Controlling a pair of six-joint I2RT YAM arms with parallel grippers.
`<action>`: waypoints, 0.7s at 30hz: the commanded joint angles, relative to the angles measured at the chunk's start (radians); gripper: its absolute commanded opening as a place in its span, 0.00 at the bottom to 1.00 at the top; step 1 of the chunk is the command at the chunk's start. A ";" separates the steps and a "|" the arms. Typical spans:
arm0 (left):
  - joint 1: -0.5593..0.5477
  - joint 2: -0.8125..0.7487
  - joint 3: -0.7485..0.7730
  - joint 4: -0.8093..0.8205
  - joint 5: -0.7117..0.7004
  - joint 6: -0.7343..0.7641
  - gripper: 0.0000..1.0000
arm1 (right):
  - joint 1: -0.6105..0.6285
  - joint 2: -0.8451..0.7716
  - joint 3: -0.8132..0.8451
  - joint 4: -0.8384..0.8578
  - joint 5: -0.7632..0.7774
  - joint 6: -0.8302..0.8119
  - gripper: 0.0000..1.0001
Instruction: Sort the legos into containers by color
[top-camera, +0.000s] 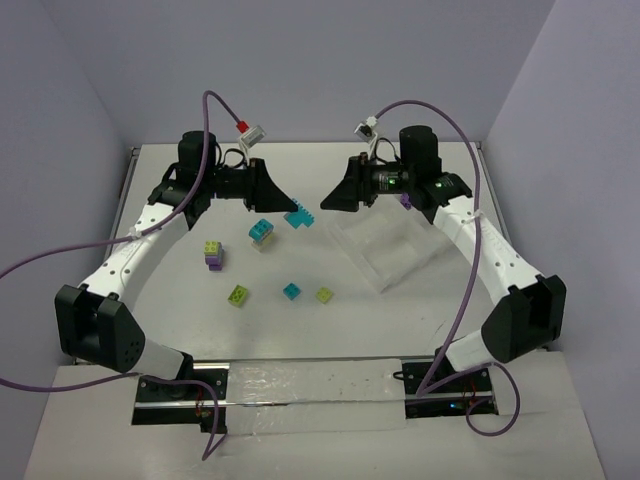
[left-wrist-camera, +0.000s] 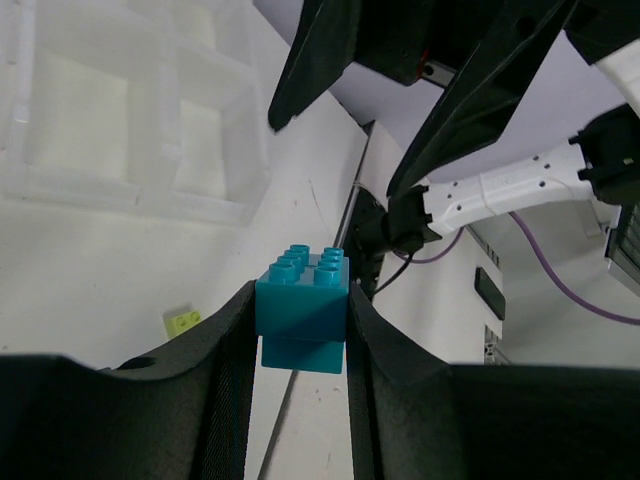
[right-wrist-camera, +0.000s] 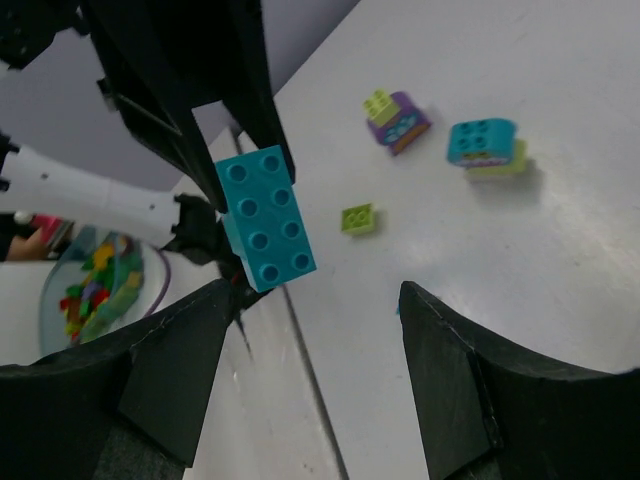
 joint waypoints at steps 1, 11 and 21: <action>0.000 -0.005 0.015 0.081 0.112 0.007 0.00 | 0.048 0.065 0.107 -0.070 -0.196 -0.079 0.76; -0.002 -0.028 -0.012 0.129 0.130 -0.017 0.00 | 0.112 0.137 0.168 -0.143 -0.247 -0.115 0.70; 0.000 -0.028 -0.014 0.141 0.133 -0.024 0.00 | 0.128 0.141 0.143 -0.106 -0.272 -0.085 0.51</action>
